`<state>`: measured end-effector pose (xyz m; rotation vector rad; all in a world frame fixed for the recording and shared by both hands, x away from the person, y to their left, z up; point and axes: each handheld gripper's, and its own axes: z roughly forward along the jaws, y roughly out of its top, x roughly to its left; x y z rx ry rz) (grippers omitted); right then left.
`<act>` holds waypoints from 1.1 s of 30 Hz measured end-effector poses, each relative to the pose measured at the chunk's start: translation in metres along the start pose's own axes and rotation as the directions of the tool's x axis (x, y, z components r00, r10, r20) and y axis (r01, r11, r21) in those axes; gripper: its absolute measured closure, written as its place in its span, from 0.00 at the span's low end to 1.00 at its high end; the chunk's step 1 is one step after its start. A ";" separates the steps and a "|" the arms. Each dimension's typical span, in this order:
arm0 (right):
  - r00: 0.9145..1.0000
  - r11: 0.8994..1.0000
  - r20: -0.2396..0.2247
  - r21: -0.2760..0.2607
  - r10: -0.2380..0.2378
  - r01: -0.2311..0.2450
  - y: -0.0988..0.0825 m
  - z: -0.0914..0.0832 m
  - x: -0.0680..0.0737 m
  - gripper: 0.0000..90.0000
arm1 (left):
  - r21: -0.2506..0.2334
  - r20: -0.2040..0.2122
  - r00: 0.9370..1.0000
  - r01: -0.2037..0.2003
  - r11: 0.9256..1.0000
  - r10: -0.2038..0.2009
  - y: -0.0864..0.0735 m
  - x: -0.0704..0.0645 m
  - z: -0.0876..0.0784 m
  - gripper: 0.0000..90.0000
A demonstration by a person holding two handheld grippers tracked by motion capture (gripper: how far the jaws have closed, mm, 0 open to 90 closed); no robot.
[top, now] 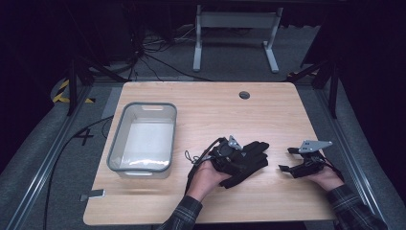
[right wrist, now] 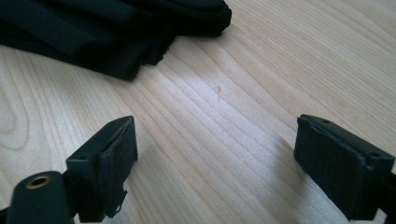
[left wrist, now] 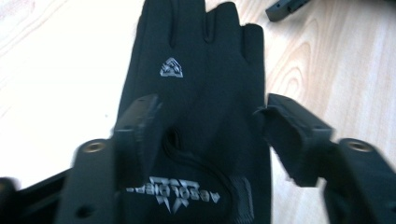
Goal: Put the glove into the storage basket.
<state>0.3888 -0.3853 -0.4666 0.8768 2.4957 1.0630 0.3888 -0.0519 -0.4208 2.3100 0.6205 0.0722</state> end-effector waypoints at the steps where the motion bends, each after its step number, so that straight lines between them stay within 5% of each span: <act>1: 1.000 1.000 0.000 0.000 0.000 0.000 0.000 0.000 0.000 0.15 | 0.000 0.000 1.000 0.000 1.000 0.000 0.000 0.000 0.000 0.32; 8: 1.000 1.000 0.000 0.000 0.000 0.000 0.000 0.000 0.000 0.15 | 0.016 -0.015 1.000 -0.027 1.000 0.027 0.007 0.007 0.016 0.17; 17: 1.000 1.000 -0.001 0.001 0.001 -0.001 0.000 0.000 0.000 0.15 | 0.088 -0.031 0.999 -0.035 0.995 0.038 0.003 0.011 0.037 0.11; 33: 1.000 1.000 -0.001 0.000 0.001 -0.001 0.000 0.000 0.000 0.15 | 0.110 -0.009 0.999 -0.052 0.993 0.053 -0.002 0.010 0.043 0.20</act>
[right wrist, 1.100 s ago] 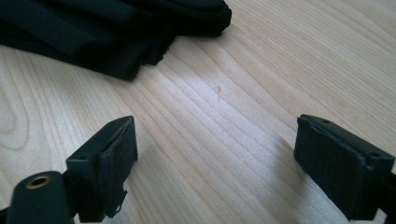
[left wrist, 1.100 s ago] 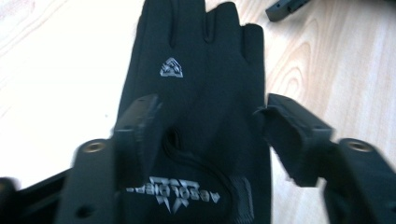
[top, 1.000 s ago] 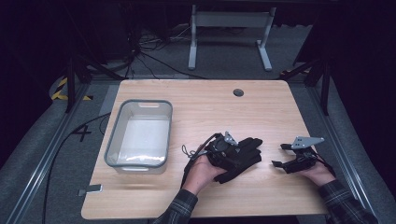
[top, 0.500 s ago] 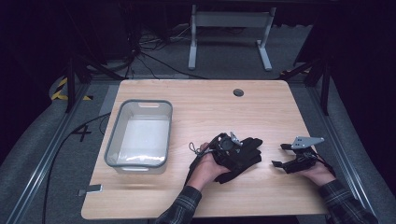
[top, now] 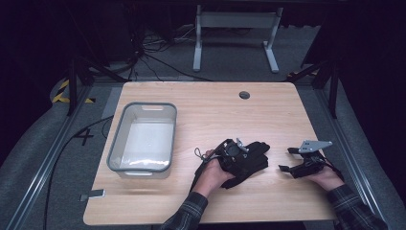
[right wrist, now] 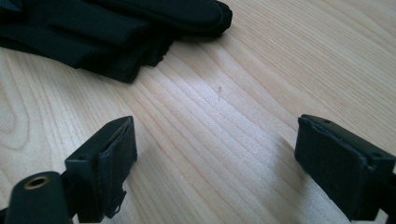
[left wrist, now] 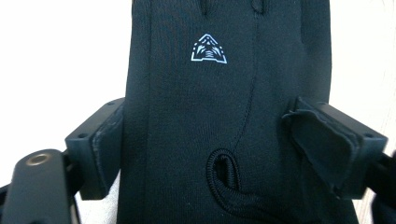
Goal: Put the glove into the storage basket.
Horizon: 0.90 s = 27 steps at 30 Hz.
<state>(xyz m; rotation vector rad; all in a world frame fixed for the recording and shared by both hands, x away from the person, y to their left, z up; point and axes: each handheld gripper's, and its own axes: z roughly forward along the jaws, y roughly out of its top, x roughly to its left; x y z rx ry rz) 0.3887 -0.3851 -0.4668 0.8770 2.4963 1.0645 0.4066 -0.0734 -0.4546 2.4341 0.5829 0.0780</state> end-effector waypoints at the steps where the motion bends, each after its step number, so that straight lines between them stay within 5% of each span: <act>1: 1.000 1.000 0.000 0.000 0.000 0.000 0.000 0.000 0.000 0.15 | 0.004 0.006 1.000 -0.001 1.000 0.001 0.000 0.000 -0.001 0.24; 8: 1.000 1.000 0.000 0.000 0.000 0.000 0.000 0.000 0.000 0.15 | -0.006 0.069 0.997 -0.024 1.000 0.025 0.000 -0.002 -0.004 0.62; 12: 1.000 1.000 0.000 0.000 0.000 0.000 0.000 0.000 0.000 0.15 | -0.003 0.104 0.995 -0.008 1.000 0.009 0.000 0.000 -0.005 0.71; 27: 1.000 1.000 -0.002 0.001 -0.002 0.002 0.000 0.000 0.000 0.14 | -0.036 0.131 0.991 0.045 0.998 -0.039 0.004 -0.002 -0.023 0.76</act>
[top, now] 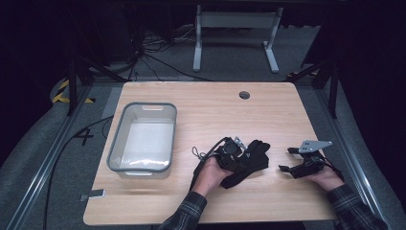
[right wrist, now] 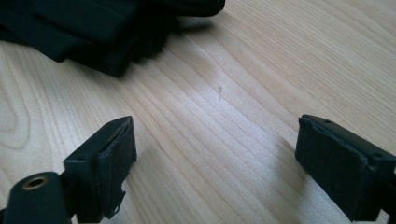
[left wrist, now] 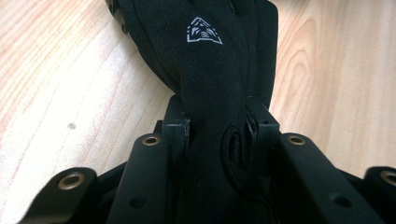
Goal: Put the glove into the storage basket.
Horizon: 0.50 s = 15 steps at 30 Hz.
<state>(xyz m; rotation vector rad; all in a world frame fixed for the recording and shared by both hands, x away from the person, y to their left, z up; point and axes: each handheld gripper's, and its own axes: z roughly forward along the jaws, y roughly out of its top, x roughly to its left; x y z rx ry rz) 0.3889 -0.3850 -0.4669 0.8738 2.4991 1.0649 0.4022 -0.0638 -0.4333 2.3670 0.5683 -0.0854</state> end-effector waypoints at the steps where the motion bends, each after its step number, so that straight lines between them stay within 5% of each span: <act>1: 1.000 1.000 0.000 0.000 0.000 0.000 0.000 0.000 0.000 0.14 | -0.006 0.001 1.000 0.002 1.000 -0.002 0.000 -0.001 -0.001 0.76; 15: 1.000 1.000 0.001 -0.001 -0.002 0.002 0.000 0.000 0.000 0.14 | -0.044 -0.002 1.000 0.022 0.999 -0.022 0.001 -0.002 -0.030 0.75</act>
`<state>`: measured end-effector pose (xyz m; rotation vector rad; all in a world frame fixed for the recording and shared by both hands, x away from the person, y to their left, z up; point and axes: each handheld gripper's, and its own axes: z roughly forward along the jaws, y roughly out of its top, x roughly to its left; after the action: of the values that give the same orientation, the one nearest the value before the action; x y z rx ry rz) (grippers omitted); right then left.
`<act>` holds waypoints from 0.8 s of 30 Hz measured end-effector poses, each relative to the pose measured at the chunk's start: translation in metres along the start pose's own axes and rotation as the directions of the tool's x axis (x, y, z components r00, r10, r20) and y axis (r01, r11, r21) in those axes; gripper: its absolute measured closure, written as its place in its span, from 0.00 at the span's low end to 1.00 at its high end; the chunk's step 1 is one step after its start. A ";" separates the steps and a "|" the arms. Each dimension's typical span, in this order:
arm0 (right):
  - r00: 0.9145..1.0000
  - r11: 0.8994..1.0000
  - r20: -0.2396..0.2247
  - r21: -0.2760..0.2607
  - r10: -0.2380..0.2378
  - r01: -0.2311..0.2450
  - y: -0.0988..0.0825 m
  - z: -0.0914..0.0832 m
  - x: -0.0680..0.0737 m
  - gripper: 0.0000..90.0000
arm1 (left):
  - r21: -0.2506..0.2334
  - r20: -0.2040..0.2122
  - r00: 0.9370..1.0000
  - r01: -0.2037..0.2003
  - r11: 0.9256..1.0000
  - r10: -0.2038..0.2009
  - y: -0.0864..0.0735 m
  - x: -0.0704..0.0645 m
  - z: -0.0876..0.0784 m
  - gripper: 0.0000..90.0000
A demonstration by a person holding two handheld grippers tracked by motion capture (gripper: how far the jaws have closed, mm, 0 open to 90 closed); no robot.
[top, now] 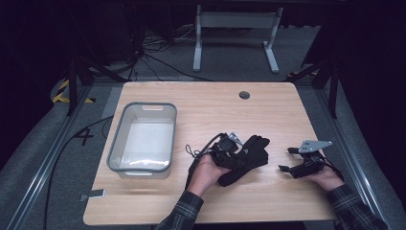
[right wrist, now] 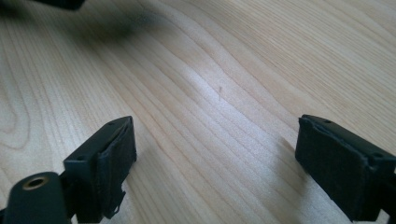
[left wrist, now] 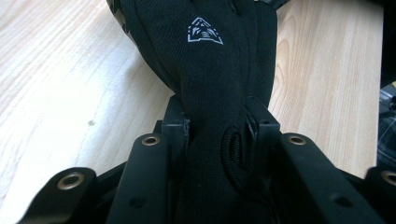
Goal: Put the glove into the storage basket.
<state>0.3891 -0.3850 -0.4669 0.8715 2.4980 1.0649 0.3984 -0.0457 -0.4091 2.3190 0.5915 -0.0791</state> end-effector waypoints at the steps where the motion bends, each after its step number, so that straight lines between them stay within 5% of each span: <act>1: 1.000 1.000 0.000 0.000 0.000 0.000 0.000 0.000 0.000 0.14 | 0.001 -0.004 1.000 0.004 1.000 -0.004 0.000 0.000 -0.002 0.75; 14: 1.000 1.000 -0.001 0.001 0.002 -0.002 0.000 0.000 0.000 0.14 | -0.041 -0.065 0.997 0.046 0.998 -0.049 -0.002 0.007 -0.042 0.75; 24: 1.000 1.000 0.001 0.014 -0.002 0.002 0.000 0.001 0.001 0.08 | -0.084 -0.129 0.986 0.093 0.992 -0.103 -0.010 0.017 -0.083 0.75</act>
<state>0.3894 -0.3838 -0.4674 0.8727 2.5081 1.0479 0.3997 0.0226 -0.3585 2.2311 0.7624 0.0522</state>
